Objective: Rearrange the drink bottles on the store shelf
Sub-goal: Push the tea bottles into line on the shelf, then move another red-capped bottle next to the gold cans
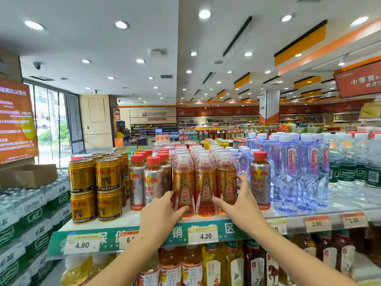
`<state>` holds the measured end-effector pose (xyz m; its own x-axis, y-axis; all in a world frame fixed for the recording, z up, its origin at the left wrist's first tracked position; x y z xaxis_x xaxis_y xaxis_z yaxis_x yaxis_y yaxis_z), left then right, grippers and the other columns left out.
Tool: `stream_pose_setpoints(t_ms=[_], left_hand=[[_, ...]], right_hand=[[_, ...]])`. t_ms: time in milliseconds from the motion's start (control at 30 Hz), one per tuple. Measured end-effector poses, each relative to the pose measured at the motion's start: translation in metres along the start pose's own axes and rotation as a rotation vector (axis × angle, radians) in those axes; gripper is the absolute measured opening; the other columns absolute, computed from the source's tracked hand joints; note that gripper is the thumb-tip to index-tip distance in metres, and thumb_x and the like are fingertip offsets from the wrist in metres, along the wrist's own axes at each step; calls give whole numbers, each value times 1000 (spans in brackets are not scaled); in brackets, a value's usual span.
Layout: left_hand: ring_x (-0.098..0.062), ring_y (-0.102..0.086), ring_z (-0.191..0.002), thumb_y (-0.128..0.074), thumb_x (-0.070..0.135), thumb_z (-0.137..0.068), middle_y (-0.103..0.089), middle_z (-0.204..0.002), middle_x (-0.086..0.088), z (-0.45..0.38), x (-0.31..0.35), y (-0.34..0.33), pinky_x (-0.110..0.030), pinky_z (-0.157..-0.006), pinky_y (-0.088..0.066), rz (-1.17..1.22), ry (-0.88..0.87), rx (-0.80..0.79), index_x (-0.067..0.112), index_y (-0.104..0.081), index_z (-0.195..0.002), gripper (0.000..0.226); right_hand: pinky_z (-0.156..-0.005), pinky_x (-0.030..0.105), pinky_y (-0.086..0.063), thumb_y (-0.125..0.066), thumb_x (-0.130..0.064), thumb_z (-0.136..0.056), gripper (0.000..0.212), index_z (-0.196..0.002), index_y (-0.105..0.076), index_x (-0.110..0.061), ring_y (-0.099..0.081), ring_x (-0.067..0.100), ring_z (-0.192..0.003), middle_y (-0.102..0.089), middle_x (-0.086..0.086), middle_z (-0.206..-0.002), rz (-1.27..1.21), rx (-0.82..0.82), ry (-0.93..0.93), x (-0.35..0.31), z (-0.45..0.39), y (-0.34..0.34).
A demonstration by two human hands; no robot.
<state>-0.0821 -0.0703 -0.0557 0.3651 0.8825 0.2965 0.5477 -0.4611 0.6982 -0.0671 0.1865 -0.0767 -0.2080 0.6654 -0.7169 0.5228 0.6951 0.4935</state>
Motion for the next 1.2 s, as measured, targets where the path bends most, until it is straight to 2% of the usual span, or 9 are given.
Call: stream_pose_setpoints(t_ms=[267,433,567,633,733,867,1000,1100,1200], left_hand=[[-7,-71,-96,-62,73,-86,-76,-111,11,1,0,-1,-26,-77,-59,-11,10,-13,31,-60,-132,63],[-10,-70,-106,-58,74,-88,-73,-125,9,4,-1,1,-29,-83,-59,-20,-17,-31,30,-48,-151,77],[-9,-68,-111,-57,73,-89,-72,-127,10,12,-5,6,-27,-87,-58,-17,-66,-45,32,-50,-149,73],[-7,-67,-109,-55,73,-90,-72,-126,14,17,-8,9,-25,-86,-57,8,-100,-52,34,-53,-145,68],[1,-64,-93,-53,71,-91,-71,-109,21,24,-13,14,-21,-78,-57,21,-179,-76,37,-62,-128,51],[1,-55,-87,-55,64,-94,-61,-94,23,35,-20,8,-14,-73,-44,9,-259,-149,32,-70,-111,39],[-2,-54,-92,-56,60,-96,-59,-96,23,37,-20,5,-16,-79,-45,26,-277,-171,33,-72,-107,33],[-3,-54,-92,-57,59,-96,-57,-95,24,38,-20,4,-18,-80,-47,35,-268,-178,34,-72,-107,31],[-3,-55,-92,-58,61,-95,-59,-94,23,39,-21,6,-20,-81,-49,41,-254,-158,34,-72,-106,32]], right_hand=[[-115,50,-40,-76,-70,-77,112,-158,-8,-32,-38,28,-148,-32,6,-165,14,-7,15,-1,1,1],[-115,50,-38,-72,-74,-77,111,-159,-9,-32,-39,27,-147,-34,6,-164,-15,-3,-6,2,-2,6],[-115,49,-39,-67,-75,-81,97,-153,-18,-34,-42,27,-144,-38,4,-161,14,13,13,0,-1,19],[-109,48,-45,-65,-71,-85,81,-145,-27,-33,-50,23,-135,-49,1,-150,29,46,47,-3,0,33],[-84,43,-57,-62,-62,-93,45,-122,-46,-32,-64,12,-99,-64,-9,-112,74,167,154,-12,5,64],[-64,42,-55,-65,-45,-96,18,-90,-55,-31,-63,11,-73,-63,-8,-79,181,210,206,-2,17,90],[-62,37,-50,-65,-44,-97,22,-103,-54,-26,-60,13,-78,-61,-4,-103,295,286,142,10,18,109],[-70,43,-55,-64,-54,-95,55,-133,-41,-22,-62,28,-100,-49,4,-132,355,326,17,12,9,120],[-76,47,-56,-61,-59,-95,71,-148,-32,-21,-62,34,-114,-45,8,-146,429,314,-14,3,-1,118]])
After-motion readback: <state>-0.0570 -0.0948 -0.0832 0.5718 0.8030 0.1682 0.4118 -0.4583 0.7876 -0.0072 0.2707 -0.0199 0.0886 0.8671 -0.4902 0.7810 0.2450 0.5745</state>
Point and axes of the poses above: each hand's wrist, its own z-axis away from the middle knuckle, its own y-axis out of the back of the hand, x = y × z, the point moved 9 cm from there along -z, towards the middle knuckle
